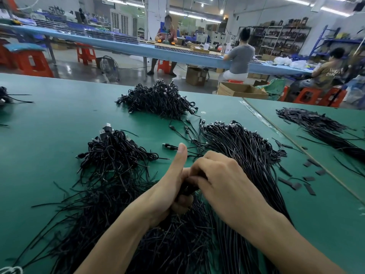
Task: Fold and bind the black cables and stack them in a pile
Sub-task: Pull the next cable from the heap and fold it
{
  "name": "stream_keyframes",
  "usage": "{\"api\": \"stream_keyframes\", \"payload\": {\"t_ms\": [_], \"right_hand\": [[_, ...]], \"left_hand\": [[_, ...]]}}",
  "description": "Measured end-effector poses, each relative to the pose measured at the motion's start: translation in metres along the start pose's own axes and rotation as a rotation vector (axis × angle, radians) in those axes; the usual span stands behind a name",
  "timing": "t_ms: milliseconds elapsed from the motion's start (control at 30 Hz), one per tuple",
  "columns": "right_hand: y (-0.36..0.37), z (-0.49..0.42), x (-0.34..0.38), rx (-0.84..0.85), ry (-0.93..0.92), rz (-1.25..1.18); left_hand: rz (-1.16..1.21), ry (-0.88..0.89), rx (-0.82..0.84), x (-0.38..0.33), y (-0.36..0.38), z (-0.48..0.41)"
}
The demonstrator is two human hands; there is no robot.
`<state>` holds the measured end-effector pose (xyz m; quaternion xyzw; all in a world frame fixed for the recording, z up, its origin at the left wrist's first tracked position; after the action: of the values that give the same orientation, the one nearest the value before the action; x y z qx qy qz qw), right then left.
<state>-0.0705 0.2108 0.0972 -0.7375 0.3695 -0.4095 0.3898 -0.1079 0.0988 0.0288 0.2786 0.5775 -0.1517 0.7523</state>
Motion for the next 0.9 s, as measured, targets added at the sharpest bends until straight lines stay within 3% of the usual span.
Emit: {"api": "stream_keyframes", "payload": {"t_ms": [167,267,400,600,900], "right_hand": [[-0.01,-0.002,-0.012,-0.029,-0.027,0.062],[-0.013,-0.004,-0.017,-0.06,-0.035,0.09],[-0.013,-0.002,-0.016,-0.126,-0.085,0.063],[-0.012,-0.002,-0.014,-0.149,-0.117,-0.054],[-0.011,0.0,-0.011,-0.221,-0.186,0.051]], "left_hand": [[-0.06,0.072,-0.119,-0.007,-0.003,0.003],[-0.167,0.094,-0.087,-0.01,-0.001,0.011],[0.005,0.205,-0.077,-0.019,0.009,0.012],[0.341,0.221,-0.112,-0.02,0.01,0.007],[0.293,0.311,-0.195,-0.02,0.004,0.005]]}}
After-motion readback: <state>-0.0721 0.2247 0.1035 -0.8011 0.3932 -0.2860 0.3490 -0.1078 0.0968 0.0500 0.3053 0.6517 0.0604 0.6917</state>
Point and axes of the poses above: each hand's wrist, its own z-axis away from the middle knuckle, its own y-axis out of the palm, x = y × z, the point moved 3 cm from there along -z, towards the middle knuckle, and after that the axes turned 2 degrees about -x, right-handed, at the moved point
